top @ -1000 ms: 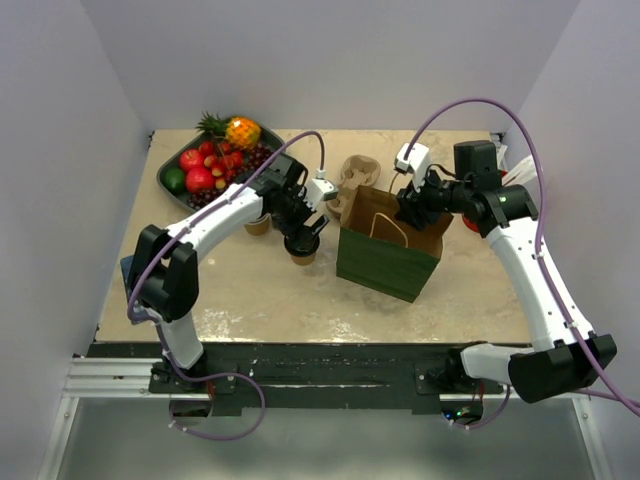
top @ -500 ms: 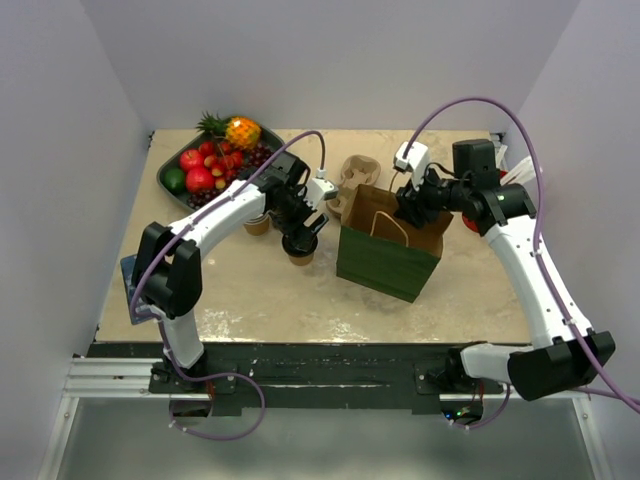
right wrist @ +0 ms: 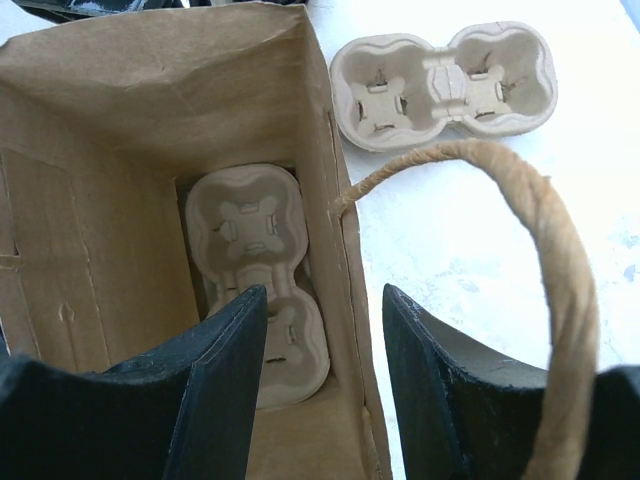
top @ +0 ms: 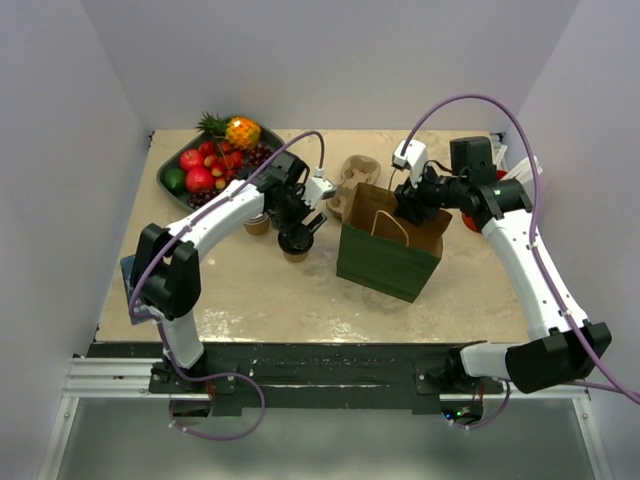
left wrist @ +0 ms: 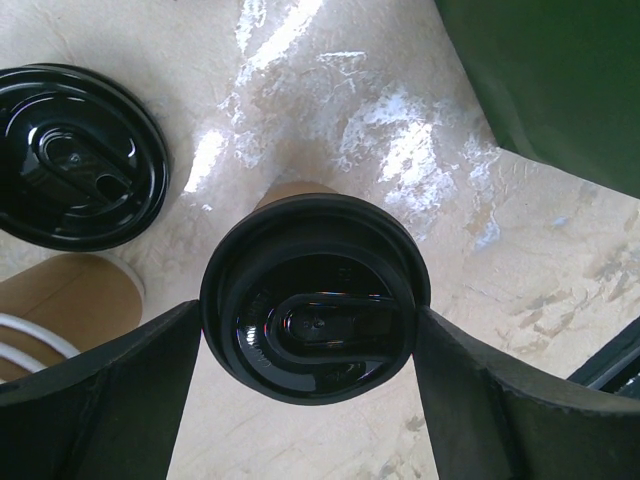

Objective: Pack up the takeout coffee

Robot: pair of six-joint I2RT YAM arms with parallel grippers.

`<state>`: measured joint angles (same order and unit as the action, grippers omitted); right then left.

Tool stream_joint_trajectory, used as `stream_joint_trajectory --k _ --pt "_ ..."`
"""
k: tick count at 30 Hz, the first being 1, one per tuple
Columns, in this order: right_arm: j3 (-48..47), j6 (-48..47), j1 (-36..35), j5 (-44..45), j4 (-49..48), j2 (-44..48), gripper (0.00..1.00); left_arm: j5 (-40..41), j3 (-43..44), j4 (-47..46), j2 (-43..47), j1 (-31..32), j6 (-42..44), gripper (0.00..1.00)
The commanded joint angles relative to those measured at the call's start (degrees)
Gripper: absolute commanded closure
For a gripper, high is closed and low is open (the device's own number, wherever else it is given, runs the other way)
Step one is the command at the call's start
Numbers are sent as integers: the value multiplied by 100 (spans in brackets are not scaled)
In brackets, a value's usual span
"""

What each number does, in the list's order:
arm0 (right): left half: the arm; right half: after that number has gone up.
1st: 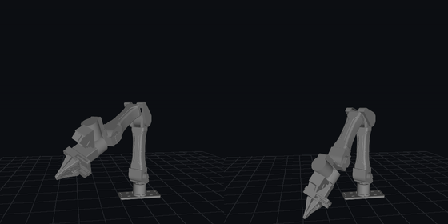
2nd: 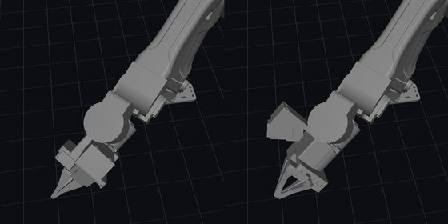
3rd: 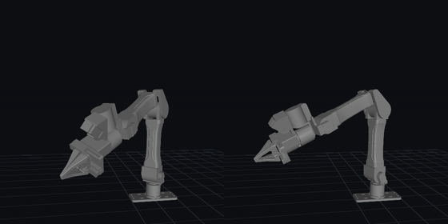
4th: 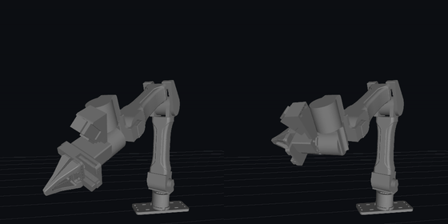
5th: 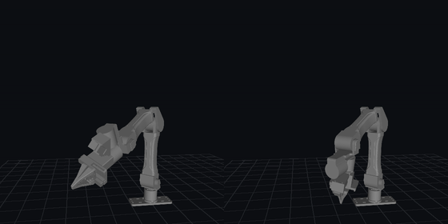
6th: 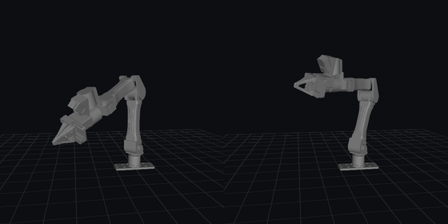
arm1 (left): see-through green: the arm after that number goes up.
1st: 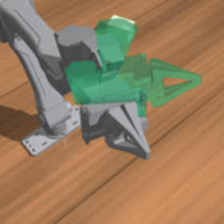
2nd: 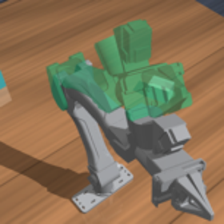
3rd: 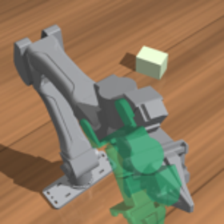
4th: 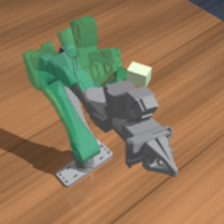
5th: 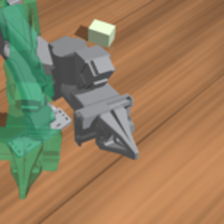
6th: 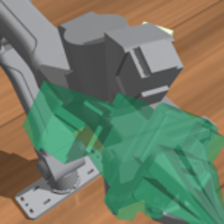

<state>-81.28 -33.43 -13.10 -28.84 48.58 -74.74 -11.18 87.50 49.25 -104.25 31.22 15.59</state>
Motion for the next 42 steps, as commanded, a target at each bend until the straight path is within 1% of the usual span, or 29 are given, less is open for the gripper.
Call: stream_joint_trajectory --k 1,2,8,12,18,23,26,42 --pt "-248 -58 18 -7 -24 -23 47 187 232 199 343 50 14 10" --pt "-248 -58 18 -16 -24 -32 47 169 215 216 361 59 31 1" --pt "-284 -50 18 -25 -24 -85 47 300 162 207 361 94 93 0" --pt "-292 -67 27 -8 -15 -93 47 371 267 382 352 112 40 4" --pt "-258 -32 18 -16 -32 -120 47 547 188 629 528 121 49 6" --pt "-266 3 27 -43 -85 -164 47 459 293 629 458 138 49 13" --pt "-310 -41 27 -8 -41 -181 47 345 302 638 423 147 58 15" --pt "-257 -32 36 -7 -76 -146 47 345 329 515 133 139 66 15"
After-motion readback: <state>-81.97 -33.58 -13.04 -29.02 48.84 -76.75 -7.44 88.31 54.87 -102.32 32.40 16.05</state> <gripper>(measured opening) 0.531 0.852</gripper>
